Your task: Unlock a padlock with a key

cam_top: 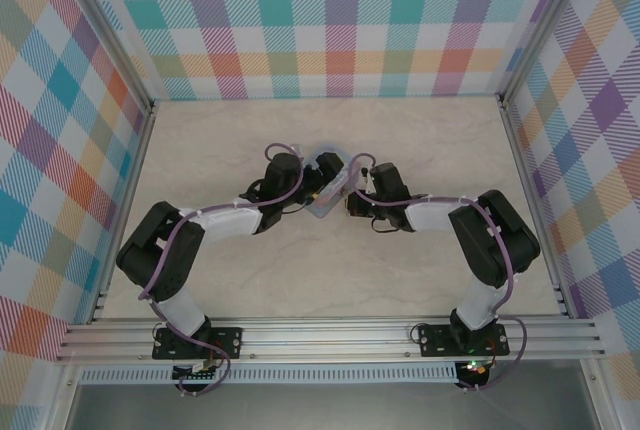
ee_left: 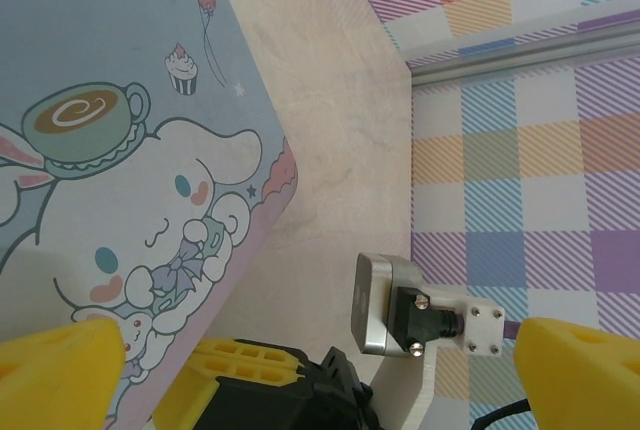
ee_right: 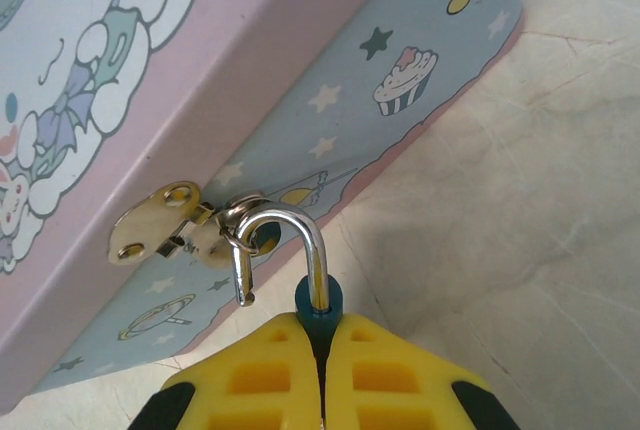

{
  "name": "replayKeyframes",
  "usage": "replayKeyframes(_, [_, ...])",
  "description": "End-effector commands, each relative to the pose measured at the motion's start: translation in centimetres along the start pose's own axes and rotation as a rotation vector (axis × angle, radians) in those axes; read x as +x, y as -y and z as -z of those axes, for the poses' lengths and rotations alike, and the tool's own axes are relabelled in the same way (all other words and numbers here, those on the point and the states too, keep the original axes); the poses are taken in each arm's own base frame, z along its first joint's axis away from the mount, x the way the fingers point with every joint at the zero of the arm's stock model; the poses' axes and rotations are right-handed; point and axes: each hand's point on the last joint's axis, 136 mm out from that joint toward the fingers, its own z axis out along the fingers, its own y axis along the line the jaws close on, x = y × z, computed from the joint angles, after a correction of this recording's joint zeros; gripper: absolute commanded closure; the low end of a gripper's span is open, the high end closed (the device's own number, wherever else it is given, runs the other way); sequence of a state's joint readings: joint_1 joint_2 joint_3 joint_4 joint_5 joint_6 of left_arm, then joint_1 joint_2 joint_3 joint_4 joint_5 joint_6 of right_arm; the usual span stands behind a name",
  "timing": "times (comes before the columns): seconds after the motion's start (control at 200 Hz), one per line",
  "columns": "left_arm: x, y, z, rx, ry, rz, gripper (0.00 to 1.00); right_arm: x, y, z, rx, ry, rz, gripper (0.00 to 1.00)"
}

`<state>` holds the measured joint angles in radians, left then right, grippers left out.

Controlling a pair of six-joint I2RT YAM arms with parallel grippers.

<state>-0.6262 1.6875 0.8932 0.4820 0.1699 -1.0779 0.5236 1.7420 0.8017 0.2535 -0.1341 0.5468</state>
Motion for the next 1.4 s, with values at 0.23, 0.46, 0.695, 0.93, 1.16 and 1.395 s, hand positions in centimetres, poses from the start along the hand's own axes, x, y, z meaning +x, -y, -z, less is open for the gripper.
replayKeyframes(0.23, [4.4,-6.1,-0.4,-0.188,-0.114,0.067,0.0,-2.8,-0.1,-0.7,-0.011,0.054,-0.128,1.0])
replayKeyframes(0.46, [4.9,-6.4,-0.6,-0.185,-0.131,0.073,0.0,-4.1,0.5,-1.2,-0.01,0.076,-0.229,1.0])
replayKeyframes(0.695, [5.2,-6.9,-0.6,-0.19,-0.14,0.079,0.0,-5.8,0.3,-1.4,-0.021,0.098,-0.256,1.0])
replayKeyframes(0.93, [5.1,-7.3,-0.2,-0.196,-0.127,0.081,0.0,-6.4,1.4,-0.5,0.012,0.113,-0.246,1.0])
replayKeyframes(1.16, [3.2,-8.0,1.8,-0.237,-0.083,0.056,0.0,-4.1,3.8,3.3,0.065,0.088,-0.17,1.0])
replayKeyframes(1.395, [1.1,-8.9,3.1,-0.256,-0.06,0.061,0.0,1.2,1.1,7.3,-0.064,-0.123,-0.1,1.0])
